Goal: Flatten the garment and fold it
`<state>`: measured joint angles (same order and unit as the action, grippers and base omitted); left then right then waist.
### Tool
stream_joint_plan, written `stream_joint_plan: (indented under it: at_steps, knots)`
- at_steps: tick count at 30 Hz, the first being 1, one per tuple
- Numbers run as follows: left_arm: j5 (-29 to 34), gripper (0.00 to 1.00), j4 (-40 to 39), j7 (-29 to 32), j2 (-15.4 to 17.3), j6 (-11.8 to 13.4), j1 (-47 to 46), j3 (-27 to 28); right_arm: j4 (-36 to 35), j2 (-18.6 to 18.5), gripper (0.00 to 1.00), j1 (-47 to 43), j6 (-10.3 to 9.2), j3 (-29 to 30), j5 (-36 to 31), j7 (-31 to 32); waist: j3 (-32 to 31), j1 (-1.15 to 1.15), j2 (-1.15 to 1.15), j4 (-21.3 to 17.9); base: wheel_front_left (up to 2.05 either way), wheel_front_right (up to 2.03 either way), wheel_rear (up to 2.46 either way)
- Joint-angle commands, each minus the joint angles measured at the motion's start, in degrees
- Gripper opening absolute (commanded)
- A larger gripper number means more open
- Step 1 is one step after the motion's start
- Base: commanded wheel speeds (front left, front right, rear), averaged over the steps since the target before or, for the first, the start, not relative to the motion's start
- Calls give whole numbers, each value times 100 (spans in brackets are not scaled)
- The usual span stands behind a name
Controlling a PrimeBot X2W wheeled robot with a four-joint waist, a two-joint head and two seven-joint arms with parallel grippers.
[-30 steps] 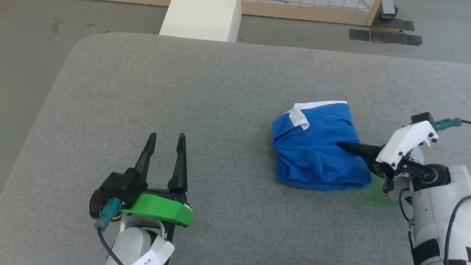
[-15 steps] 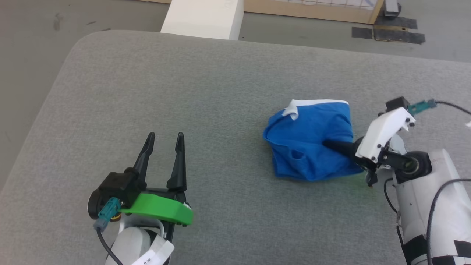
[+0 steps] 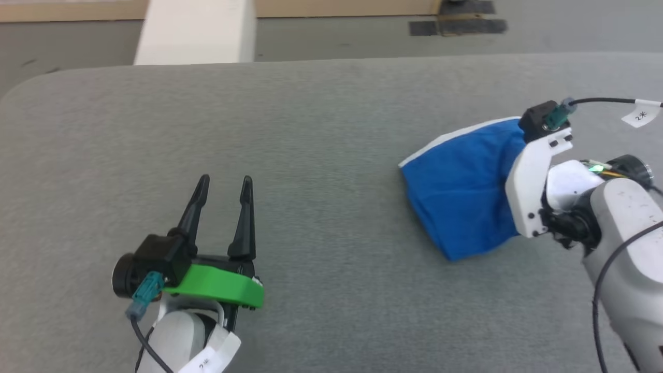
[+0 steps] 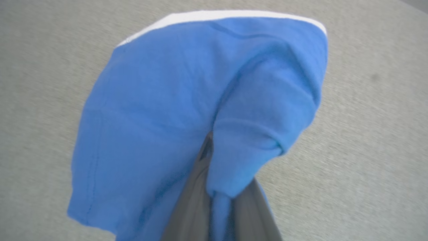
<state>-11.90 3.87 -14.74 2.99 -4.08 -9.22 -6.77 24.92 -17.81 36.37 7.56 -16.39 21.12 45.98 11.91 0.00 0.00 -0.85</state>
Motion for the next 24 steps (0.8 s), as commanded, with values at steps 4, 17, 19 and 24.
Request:
stream_joint_plan:
  at_steps: [4, 17, 19, 24]
  knots:
    - [193, 100, -75, -26, 25, -91, -287, -1, 142, -394, 0, 258, -8, -271, -368, -431, 501, 0, 0, -1057, 0, 0, 0]
    - [507, 100, -161, -23, 344, -200, -950, -168, 1555, -917, 0, 1267, -8, -11, -1639, -1995, 1562, 0, 0, -1757, 0, 0, 0]
    - [519, 100, -176, -21, 378, -202, -1017, -179, 1762, -944, 0, 1398, -8, 110, -1923, -2220, 1654, 0, 0, -1742, 0, 0, 0]
    - [508, 100, -168, -21, 423, -171, -1063, -157, 2175, -898, 0, 1582, -8, 609, -2565, -2642, 1672, 0, 0, -1639, 0, 0, 0]
